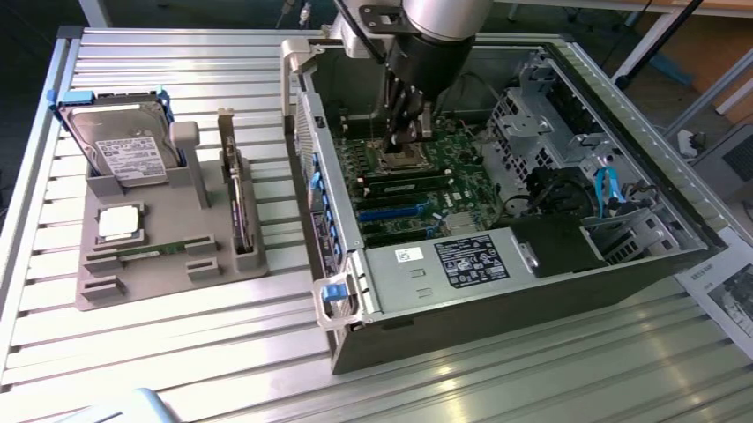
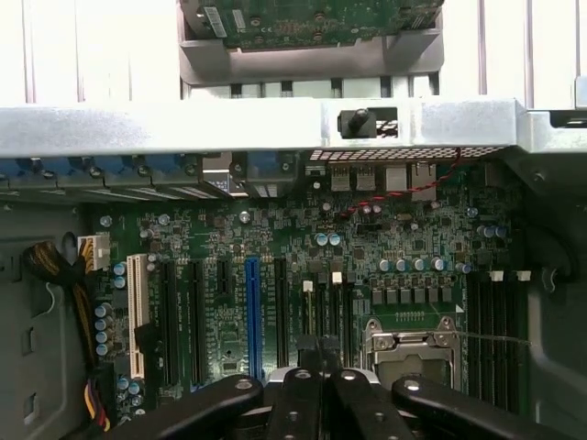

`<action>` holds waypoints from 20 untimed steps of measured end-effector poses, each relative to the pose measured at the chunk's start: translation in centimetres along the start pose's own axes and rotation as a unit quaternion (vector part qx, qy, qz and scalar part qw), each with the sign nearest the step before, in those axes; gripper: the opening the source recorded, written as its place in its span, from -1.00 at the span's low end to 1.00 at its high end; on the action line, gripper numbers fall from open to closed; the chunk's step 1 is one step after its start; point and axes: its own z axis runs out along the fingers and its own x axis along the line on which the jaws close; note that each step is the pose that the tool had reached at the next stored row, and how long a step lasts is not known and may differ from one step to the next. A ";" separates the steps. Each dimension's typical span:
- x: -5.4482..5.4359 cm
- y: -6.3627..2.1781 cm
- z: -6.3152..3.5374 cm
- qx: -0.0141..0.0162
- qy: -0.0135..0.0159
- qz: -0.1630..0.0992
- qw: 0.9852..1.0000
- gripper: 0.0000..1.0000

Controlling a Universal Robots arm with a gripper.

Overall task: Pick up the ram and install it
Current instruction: 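Press down the ram until it locks into place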

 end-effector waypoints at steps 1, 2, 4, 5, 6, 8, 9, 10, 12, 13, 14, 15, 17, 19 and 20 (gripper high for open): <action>0.0 -0.14 -0.01 0.000 0.000 0.000 1.000 -0.80; 0.0 -0.34 -0.02 0.000 0.000 0.000 1.000 -0.80; 0.0 -0.88 -0.06 0.000 0.000 0.000 1.000 -0.80; 0.0 -1.23 -0.08 -0.001 0.000 0.000 1.000 -0.80; -0.1 -1.71 -0.10 -0.001 0.000 0.000 1.000 -0.80; -0.1 -2.47 -0.13 -0.001 0.000 0.000 1.000 -0.80; -0.1 -2.93 -0.15 -0.002 0.000 0.000 1.000 -0.80; -0.1 -3.27 -0.16 -0.002 0.000 0.000 1.000 -0.80; -0.1 -4.22 -0.20 -0.003 0.000 0.000 1.000 -0.80; -0.1 -4.70 -0.22 -0.004 0.000 0.000 1.000 -0.80; -0.2 -5.08 -0.23 -0.004 0.000 0.000 1.000 -0.80; -0.2 -5.54 -0.25 -0.004 0.000 0.000 1.000 -0.80; -0.2 -6.52 -0.28 -0.005 0.000 0.000 1.000 -0.80; -0.2 -7.10 -0.31 -0.006 0.000 0.000 1.000 -0.80; -0.2 -7.41 -0.32 -0.006 0.000 0.000 1.000 -0.80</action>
